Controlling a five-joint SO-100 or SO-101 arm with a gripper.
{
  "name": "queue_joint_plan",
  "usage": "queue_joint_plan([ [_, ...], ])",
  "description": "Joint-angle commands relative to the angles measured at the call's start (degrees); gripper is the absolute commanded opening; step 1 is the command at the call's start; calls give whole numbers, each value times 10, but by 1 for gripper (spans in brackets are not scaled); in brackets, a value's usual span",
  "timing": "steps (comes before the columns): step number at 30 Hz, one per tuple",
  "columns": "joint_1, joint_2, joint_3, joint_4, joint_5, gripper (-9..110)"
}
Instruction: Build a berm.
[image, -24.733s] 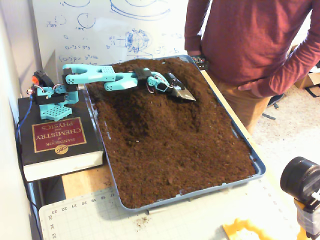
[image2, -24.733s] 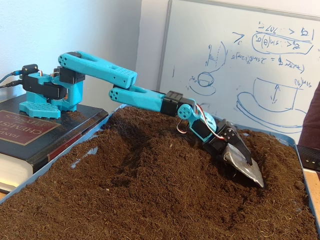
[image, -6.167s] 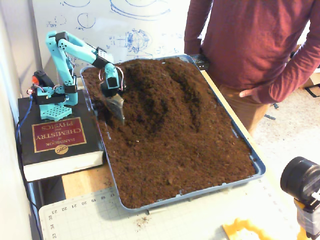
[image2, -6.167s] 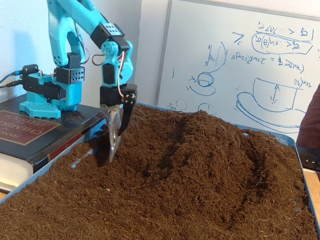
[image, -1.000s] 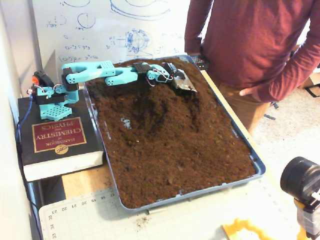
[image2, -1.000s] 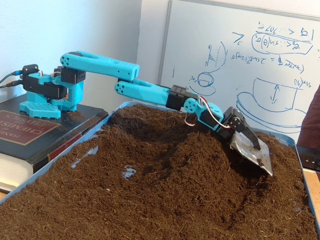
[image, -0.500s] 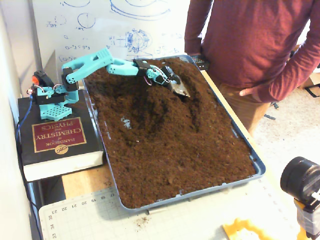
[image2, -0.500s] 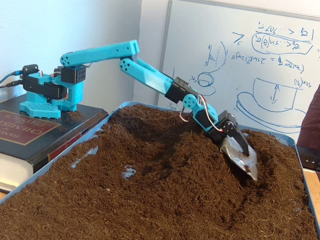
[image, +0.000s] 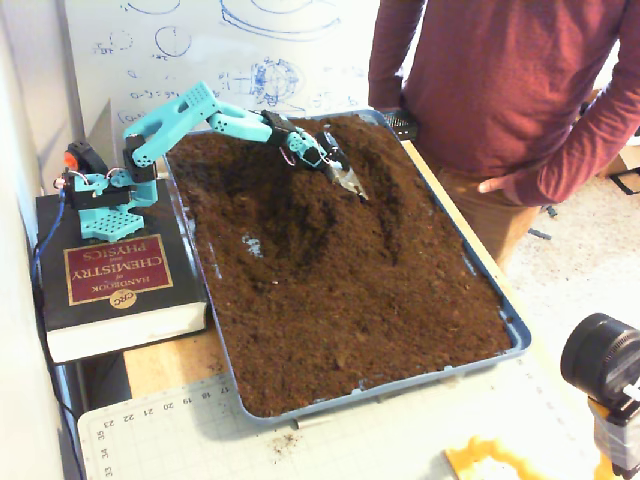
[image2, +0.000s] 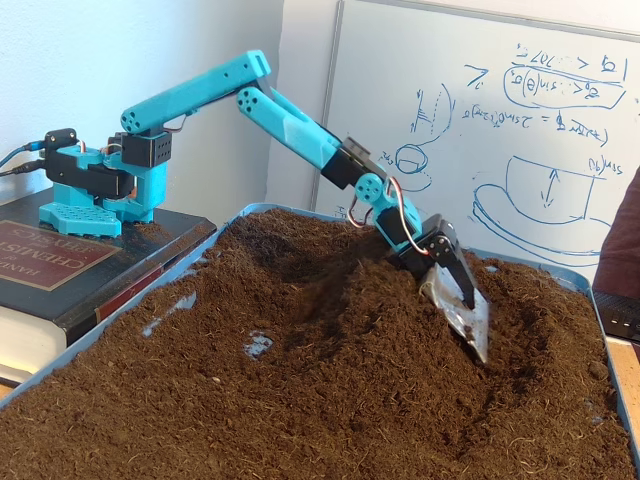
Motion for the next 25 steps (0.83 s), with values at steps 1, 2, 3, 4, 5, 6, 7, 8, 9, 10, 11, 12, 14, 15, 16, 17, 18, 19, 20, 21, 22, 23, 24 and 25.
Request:
queue_joint_plan([
  [1,-7,73,26,-1,4,0],
  [2,-8,81,31,-1,5,0],
  [3,-9,91,36,0,5,0],
  [4,-11,100,40,1,5,0],
  [5,-12,105,44,1,6,0],
  [6,-14,111,47,7,6,0],
  [7,-14,117,49,18,6,0],
  [8,-15,123,50,34,6,0],
  [9,-15,130,47,55,6,0],
  [10,-16,134,41,78,6,0],
  [11,-16,138,40,98,6,0],
  [12,-18,146,35,115,6,0],
  [14,-23,160,20,148,6,0],
  [15,-24,166,10,159,6,0],
  [16,-25,171,-3,168,6,0],
  [17,-25,175,-16,175,6,0],
  [18,-25,176,-30,178,6,0],
  [19,-25,178,-46,179,6,0],
  [20,-25,179,-64,182,6,0],
  [21,-25,179,-84,185,6,0],
  [22,-25,178,-105,187,6,0],
  [23,-25,177,-122,187,6,0],
  [24,-25,175,-137,187,6,0],
  [25,-25,174,-150,188,6,0],
])
